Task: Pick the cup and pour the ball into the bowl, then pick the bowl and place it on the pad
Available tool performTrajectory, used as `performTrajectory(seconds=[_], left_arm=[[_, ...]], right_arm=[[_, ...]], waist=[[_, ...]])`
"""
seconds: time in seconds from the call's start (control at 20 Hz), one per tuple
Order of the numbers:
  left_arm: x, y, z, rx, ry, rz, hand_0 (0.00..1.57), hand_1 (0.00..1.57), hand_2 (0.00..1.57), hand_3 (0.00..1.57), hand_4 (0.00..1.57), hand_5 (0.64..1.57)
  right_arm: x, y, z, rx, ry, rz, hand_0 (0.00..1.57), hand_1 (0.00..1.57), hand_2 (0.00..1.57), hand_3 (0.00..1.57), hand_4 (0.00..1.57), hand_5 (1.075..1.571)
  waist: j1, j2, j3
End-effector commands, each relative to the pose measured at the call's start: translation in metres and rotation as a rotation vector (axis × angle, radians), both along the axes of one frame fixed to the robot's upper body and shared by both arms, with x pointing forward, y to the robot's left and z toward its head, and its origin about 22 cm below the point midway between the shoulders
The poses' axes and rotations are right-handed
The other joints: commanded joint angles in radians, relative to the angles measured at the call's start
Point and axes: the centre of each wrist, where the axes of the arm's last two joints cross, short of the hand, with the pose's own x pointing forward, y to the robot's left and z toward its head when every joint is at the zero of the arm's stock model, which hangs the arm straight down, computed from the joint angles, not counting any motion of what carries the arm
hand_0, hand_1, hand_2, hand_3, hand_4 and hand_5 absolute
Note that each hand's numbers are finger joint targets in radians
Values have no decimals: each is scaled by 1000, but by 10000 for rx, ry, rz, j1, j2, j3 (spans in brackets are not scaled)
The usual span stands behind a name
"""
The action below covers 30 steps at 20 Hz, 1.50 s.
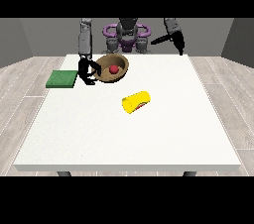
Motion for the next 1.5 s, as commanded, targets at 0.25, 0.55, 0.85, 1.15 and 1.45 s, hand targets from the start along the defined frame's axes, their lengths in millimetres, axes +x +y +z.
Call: performTrajectory(seconds=[0.25,0.55,0.85,1.15,1.45], left_arm=[[-4,19,-25,-43,736,837,0,0,0,0,0,1570],[-15,41,-44,-144,380,988,0,0,0,0,0,1569],[-13,36,-43,-357,174,1161,0,0,0,0,0,1565],[0,18,-13,-172,-1629,1128,0,0,0,0,0,1565],[-10,-16,9,90,-2651,810,0,0,0,0,0,1565]], right_arm=[[27,-18,53,295,1085,409,1571,1571,1571,1571,1048,1553],[19,-77,76,323,663,-139,1571,1571,1571,1571,1058,1564],[-7,-120,64,1059,369,83,1571,1571,1571,1571,1074,1563],[-16,-170,96,1196,-1071,-188,1571,1571,1571,1571,1047,1561],[-39,-210,103,362,-2043,-877,1571,1571,1571,1192,1008,1567]], waist=[[-785,-904,70],[-929,-417,69],[-1289,114,71],[-1010,1596,78],[-665,2602,84]])
